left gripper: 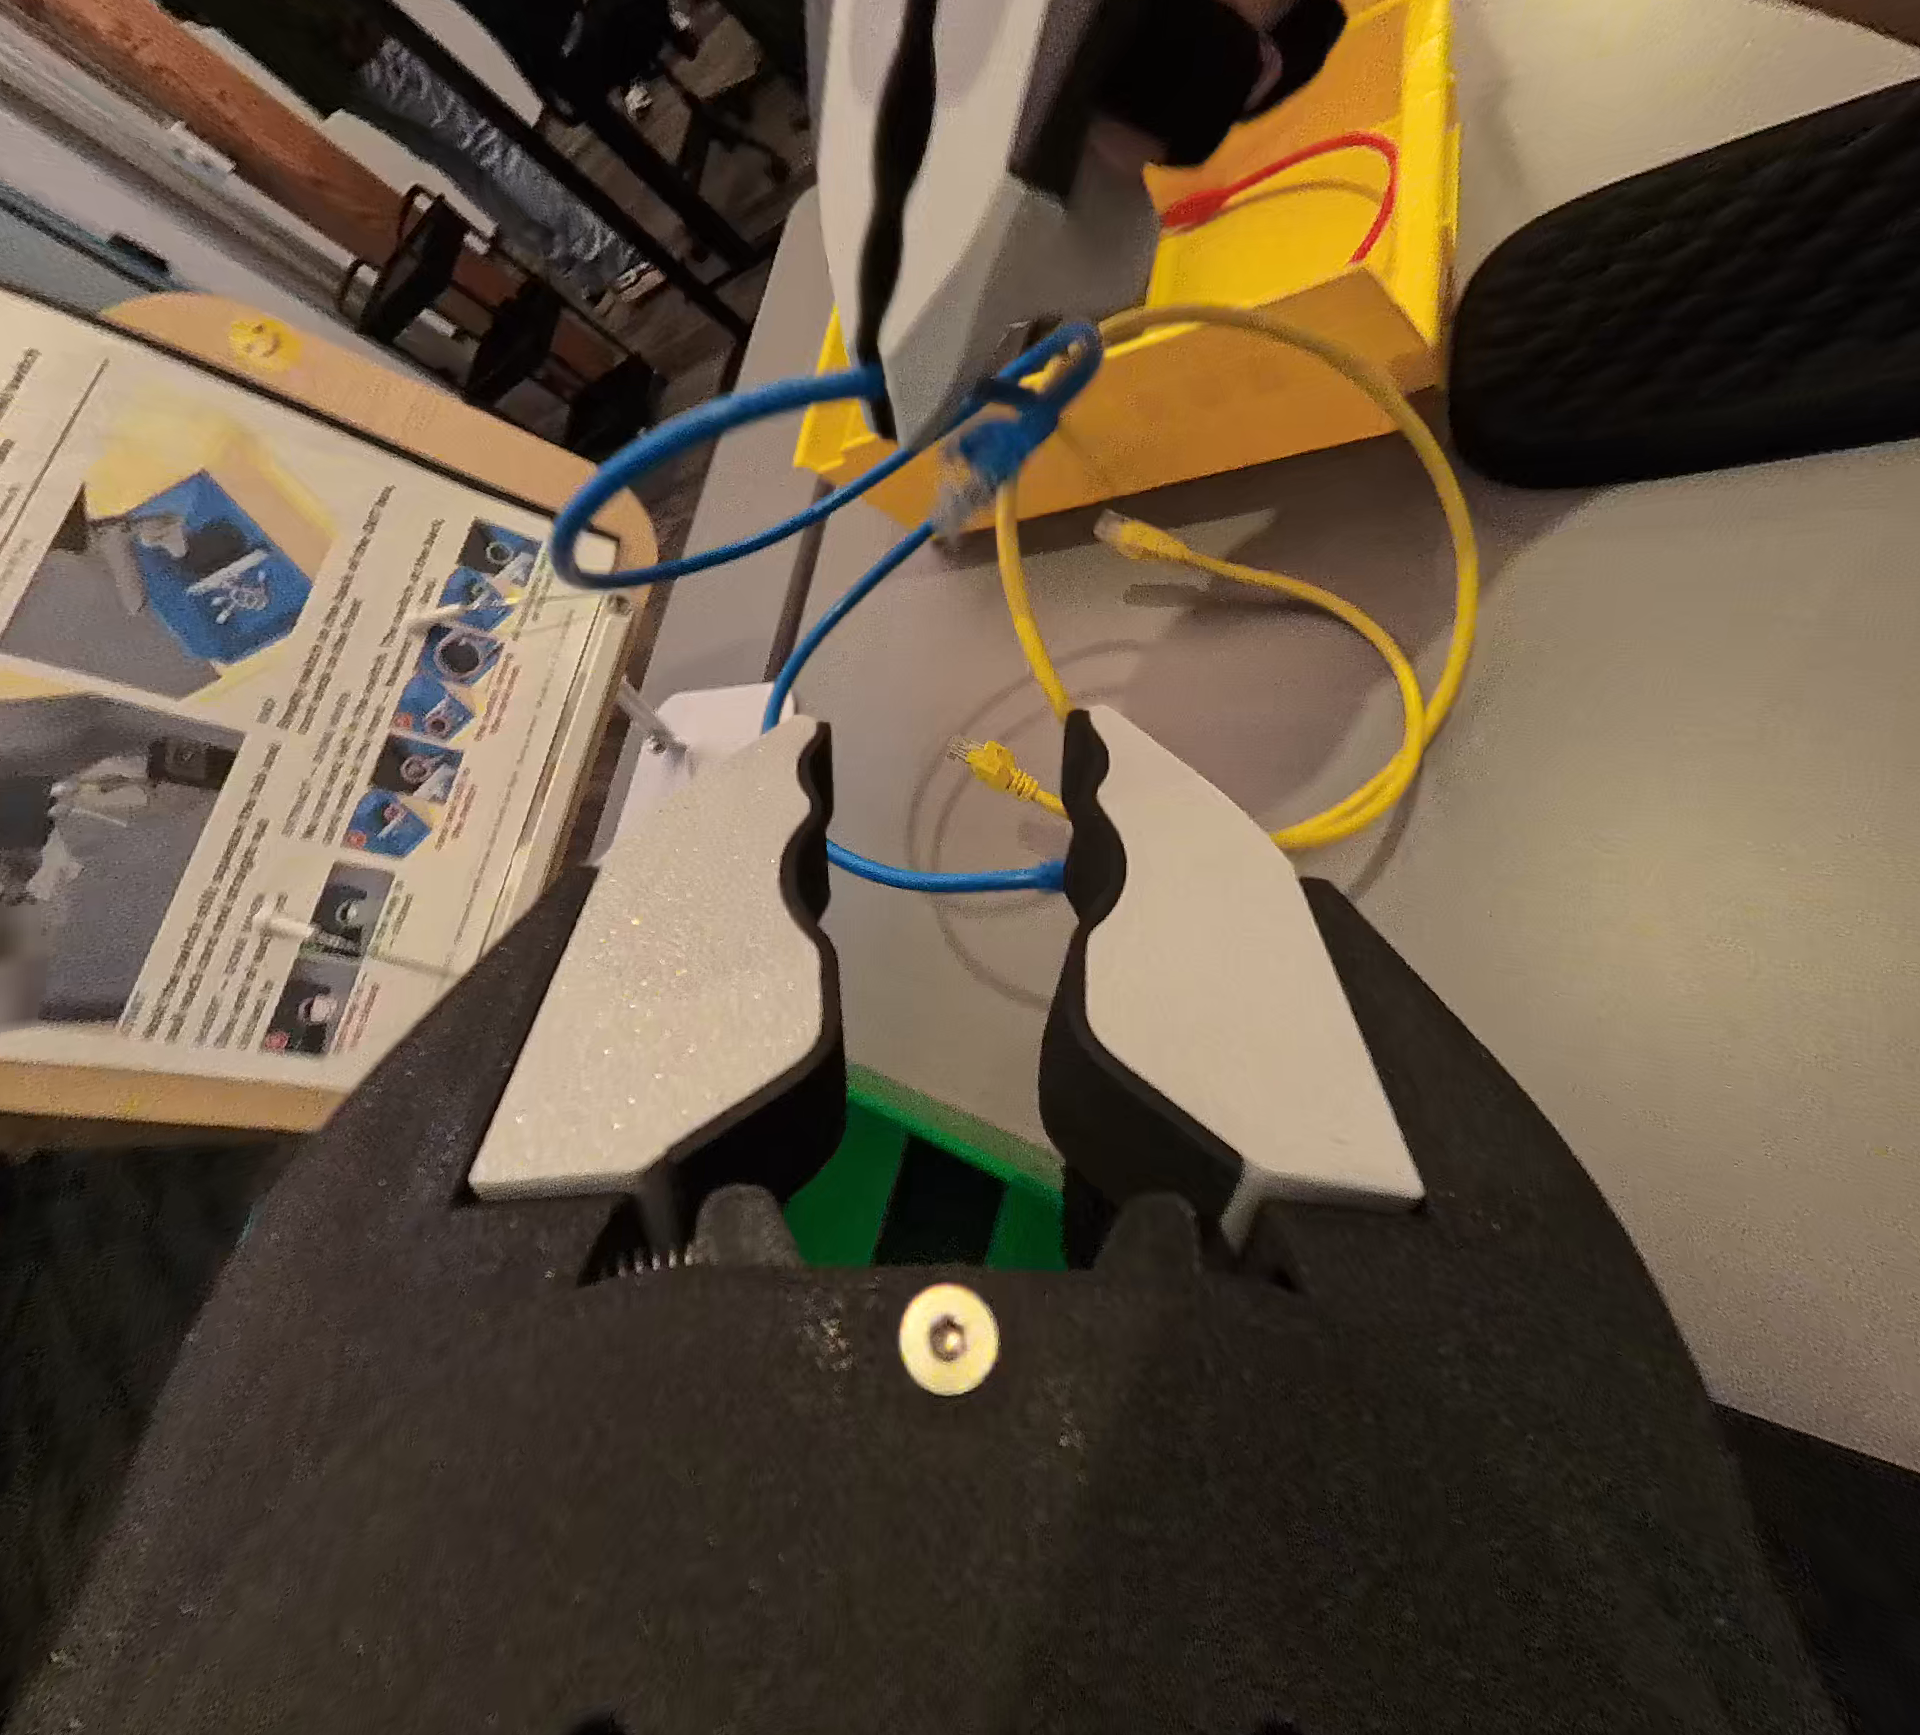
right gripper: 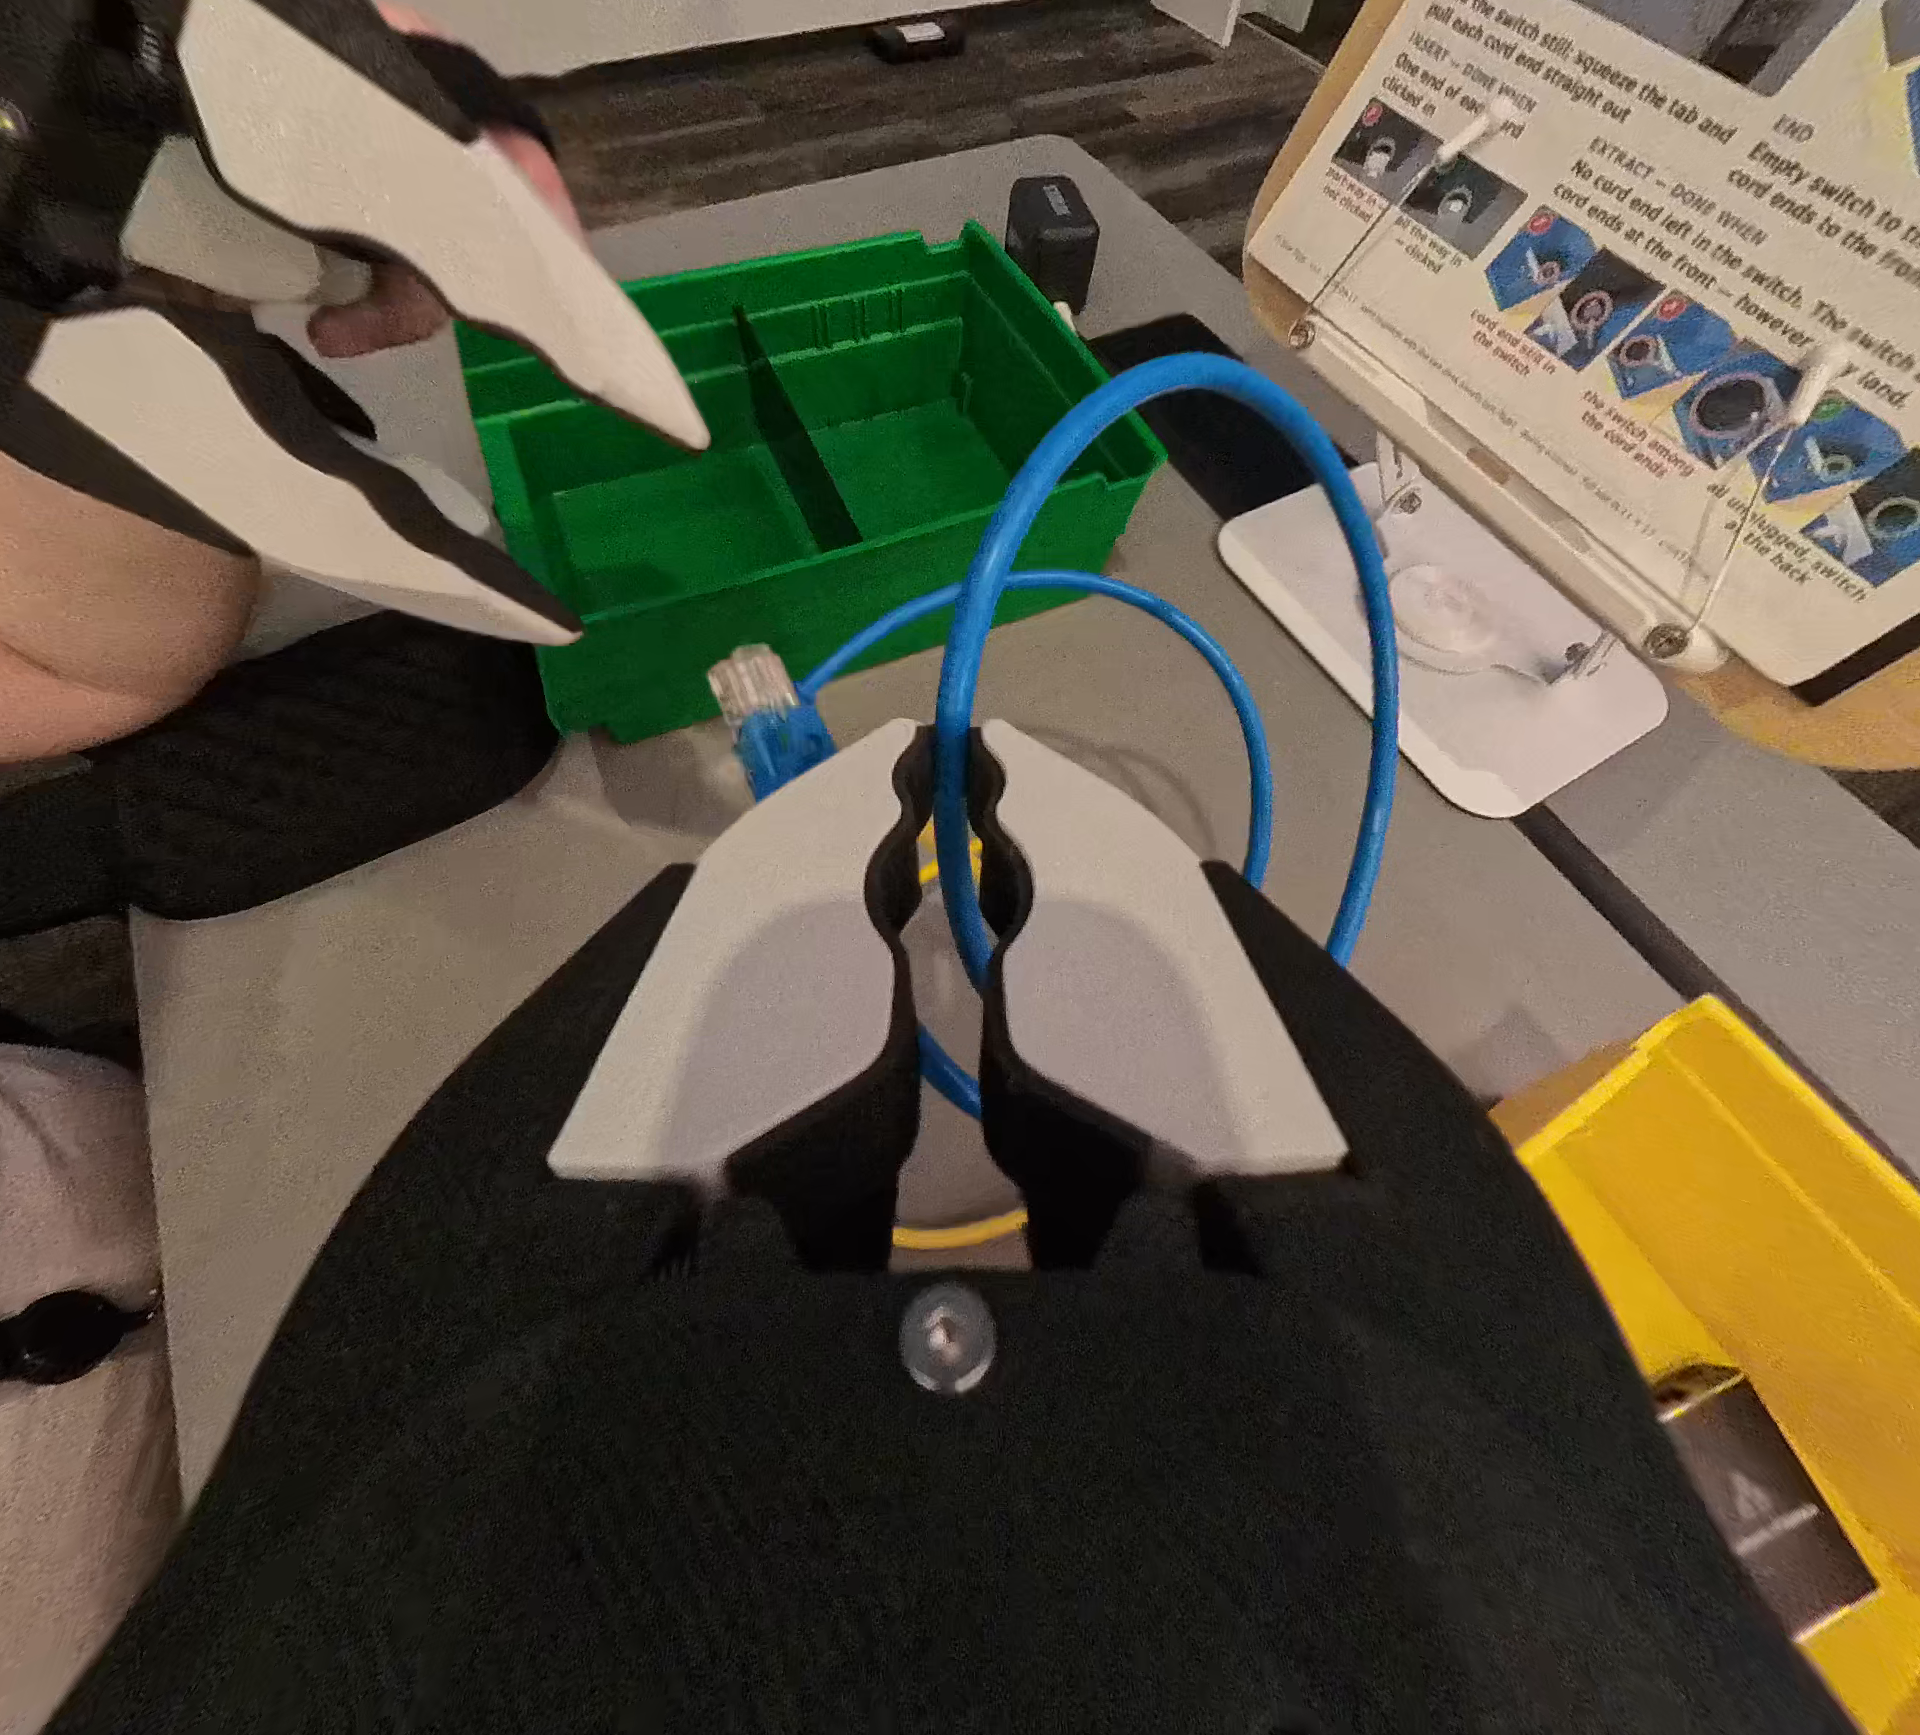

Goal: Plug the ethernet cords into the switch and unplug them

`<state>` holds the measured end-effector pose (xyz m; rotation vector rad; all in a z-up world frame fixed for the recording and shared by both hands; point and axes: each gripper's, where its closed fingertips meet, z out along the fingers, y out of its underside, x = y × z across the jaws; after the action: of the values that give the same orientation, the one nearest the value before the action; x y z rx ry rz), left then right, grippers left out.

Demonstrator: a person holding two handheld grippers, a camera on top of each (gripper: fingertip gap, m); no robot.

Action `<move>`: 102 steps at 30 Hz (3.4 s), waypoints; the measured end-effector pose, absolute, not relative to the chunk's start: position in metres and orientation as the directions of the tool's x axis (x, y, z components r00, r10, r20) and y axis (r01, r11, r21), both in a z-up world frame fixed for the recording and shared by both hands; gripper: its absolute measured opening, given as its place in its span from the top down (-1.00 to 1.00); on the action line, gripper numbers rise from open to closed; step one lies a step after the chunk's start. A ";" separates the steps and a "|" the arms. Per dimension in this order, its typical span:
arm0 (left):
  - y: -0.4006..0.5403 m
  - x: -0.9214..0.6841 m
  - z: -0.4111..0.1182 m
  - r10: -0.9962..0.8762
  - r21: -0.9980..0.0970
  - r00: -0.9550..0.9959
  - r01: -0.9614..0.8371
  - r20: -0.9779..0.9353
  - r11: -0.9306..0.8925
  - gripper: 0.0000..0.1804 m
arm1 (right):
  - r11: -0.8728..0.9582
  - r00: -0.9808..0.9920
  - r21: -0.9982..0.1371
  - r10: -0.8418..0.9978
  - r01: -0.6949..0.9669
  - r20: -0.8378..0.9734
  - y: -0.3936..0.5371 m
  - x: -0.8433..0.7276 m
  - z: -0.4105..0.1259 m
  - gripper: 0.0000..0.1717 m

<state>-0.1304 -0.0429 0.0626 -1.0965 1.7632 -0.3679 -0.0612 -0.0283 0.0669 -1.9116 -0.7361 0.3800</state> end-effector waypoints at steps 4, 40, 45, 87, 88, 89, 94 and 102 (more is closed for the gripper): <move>-0.027 -0.137 0.057 -0.845 -0.722 0.041 -0.541 -0.534 0.430 0.55 | -0.269 0.726 -0.907 0.686 0.325 0.057 -0.020 -0.063 0.089 0.93; -0.155 -0.158 -0.010 -0.976 -0.859 0.161 -0.510 -0.148 0.046 0.58 | -0.037 0.677 -0.978 0.727 0.206 0.115 -0.030 -0.067 0.152 0.92; -0.122 -0.171 0.006 -0.786 -0.775 0.270 -0.510 -0.556 0.373 0.49 | -0.039 0.679 -0.958 0.714 0.284 0.172 -0.026 -0.073 0.161 0.92; -0.028 -0.142 0.026 -0.875 -0.996 0.483 -0.060 0.035 -0.073 1.00 | -0.288 0.927 -0.885 0.200 0.366 0.318 -0.010 0.079 0.323 0.93; -0.028 -0.142 0.024 -0.877 -0.995 0.478 -0.059 0.047 -0.086 1.00 | -0.291 0.928 -0.885 0.192 0.364 0.319 -0.013 0.083 0.328 0.93; -0.027 -0.142 0.023 -0.876 -0.994 0.479 -0.050 0.058 -0.094 1.00 | -0.292 0.930 -0.886 0.187 0.361 0.317 -0.017 0.086 0.334 0.93; -0.023 -0.139 0.009 -0.870 -0.987 0.490 -0.102 0.060 -0.125 1.00 | -0.320 0.913 -0.856 0.097 0.406 0.396 -0.038 0.107 0.371 0.92; -0.022 -0.138 -0.006 -0.865 -0.975 0.486 -0.099 0.128 -0.200 1.00 | -0.548 0.796 -0.704 -0.109 0.452 0.595 -0.074 0.166 0.410 0.90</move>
<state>-0.1383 -0.0224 -0.0065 -1.6349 0.8433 -0.8715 0.1659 -0.0736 0.4105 -2.0305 -0.2551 -0.7421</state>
